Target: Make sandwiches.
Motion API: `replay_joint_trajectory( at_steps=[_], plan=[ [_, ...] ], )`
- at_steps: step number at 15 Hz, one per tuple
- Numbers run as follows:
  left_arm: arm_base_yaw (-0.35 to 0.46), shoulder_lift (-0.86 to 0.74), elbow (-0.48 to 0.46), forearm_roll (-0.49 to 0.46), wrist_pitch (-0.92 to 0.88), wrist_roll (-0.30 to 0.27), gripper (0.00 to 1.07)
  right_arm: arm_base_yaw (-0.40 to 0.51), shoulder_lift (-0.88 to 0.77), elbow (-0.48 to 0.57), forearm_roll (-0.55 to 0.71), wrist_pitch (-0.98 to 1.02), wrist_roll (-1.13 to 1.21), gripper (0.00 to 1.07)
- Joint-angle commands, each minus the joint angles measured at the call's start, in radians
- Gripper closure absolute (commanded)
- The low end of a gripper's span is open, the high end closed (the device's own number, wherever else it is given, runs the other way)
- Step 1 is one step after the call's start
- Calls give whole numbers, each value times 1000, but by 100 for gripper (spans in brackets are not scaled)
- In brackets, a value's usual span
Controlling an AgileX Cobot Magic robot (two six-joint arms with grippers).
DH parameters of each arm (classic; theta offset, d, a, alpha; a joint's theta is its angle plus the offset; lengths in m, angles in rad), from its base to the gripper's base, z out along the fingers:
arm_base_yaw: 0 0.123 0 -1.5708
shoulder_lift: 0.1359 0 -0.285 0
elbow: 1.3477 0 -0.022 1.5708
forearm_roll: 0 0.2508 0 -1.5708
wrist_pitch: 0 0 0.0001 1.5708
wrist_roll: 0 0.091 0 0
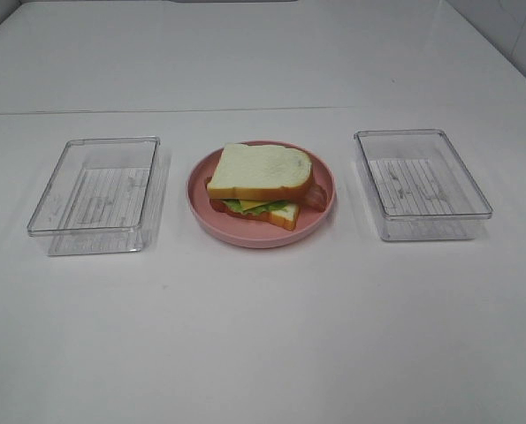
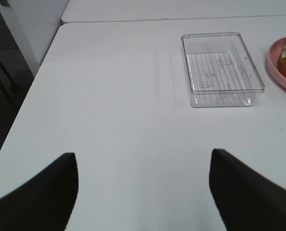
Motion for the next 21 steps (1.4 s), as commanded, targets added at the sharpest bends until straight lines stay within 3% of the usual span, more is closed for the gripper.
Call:
replay_joint_trajectory(
  at_steps=[1, 5, 11, 14, 21],
  plan=[
    [1, -22, 5, -2, -8, 2, 34, -50, -11, 5, 9, -9, -9, 26],
    [1, -18, 5, -2, -8, 2, 34, -67, -12, 5, 10, -9, -9, 26],
    [1, -18, 5, -27, -8, 5, 34, -21, -12, 5, 25, -9, -9, 26],
    [1, -18, 5, -86, -8, 82, 34, -21, -12, 5, 29, -9, -9, 27],
    [1, -18, 5, -94, -7, 92, 34, -21, -12, 5, 29, -9, -9, 27]
  ],
)
